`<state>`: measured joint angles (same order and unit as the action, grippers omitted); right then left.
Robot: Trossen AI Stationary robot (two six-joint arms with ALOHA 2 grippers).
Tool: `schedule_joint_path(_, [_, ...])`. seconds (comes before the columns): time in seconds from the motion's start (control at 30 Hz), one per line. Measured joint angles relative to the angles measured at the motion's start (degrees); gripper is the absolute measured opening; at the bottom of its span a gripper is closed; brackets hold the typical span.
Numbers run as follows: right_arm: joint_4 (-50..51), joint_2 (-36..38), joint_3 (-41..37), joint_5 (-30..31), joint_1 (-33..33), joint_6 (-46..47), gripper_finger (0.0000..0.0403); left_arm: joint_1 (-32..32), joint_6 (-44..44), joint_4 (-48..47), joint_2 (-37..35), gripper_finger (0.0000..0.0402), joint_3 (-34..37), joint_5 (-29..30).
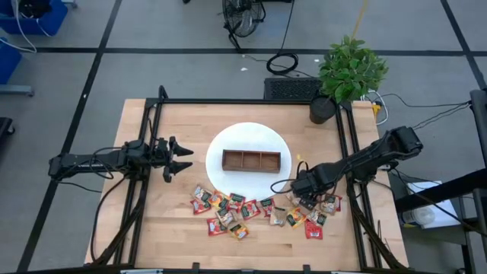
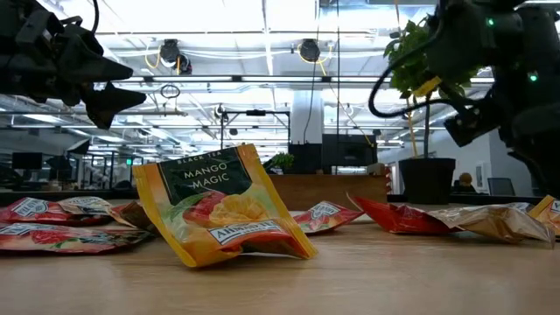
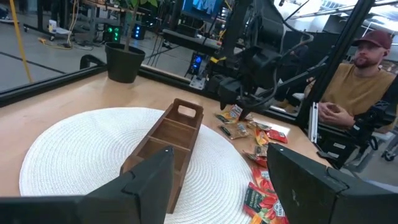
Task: Pick & Place Tea
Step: Put the yellow tea bag into the right section of the wooden organizer
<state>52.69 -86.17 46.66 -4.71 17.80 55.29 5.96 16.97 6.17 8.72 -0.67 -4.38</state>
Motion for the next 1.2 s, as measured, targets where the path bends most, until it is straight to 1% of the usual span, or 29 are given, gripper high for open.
schedule_joint_path(0.2, [-2.3,0.2,-2.5,-0.2,-0.1,0.2,0.0309,0.0,0.0,0.0,0.0,0.0253,0.0,0.0])
schedule_joint_path(0.67, [-3.4,0.2,-2.7,-0.1,-0.1,0.0,0.0309,0.0,0.0,0.0,0.0,0.0253,0.0,0.0])
schedule_joint_path(0.77, [-3.4,0.2,-2.7,-0.3,-0.1,-0.5,0.03,0.0,0.0,0.0,0.0,0.0253,0.0,0.0])
schedule_joint_path(0.9, [-3.6,0.2,-2.7,-2.3,-0.1,-1.1,0.0257,0.0,0.0,0.0,0.0,0.0253,0.0,0.0])
schedule_joint_path(1.1, [-3.7,0.1,-2.8,-4.3,-0.2,-2.6,0.0152,0.0,0.0,0.0,0.0,0.0253,0.0,0.0])
schedule_joint_path(1.2, [-3.7,0.2,-2.8,-4.4,-0.2,-3.2,0.0097,0.0,0.0,0.0,0.0,0.0253,0.0,0.0])
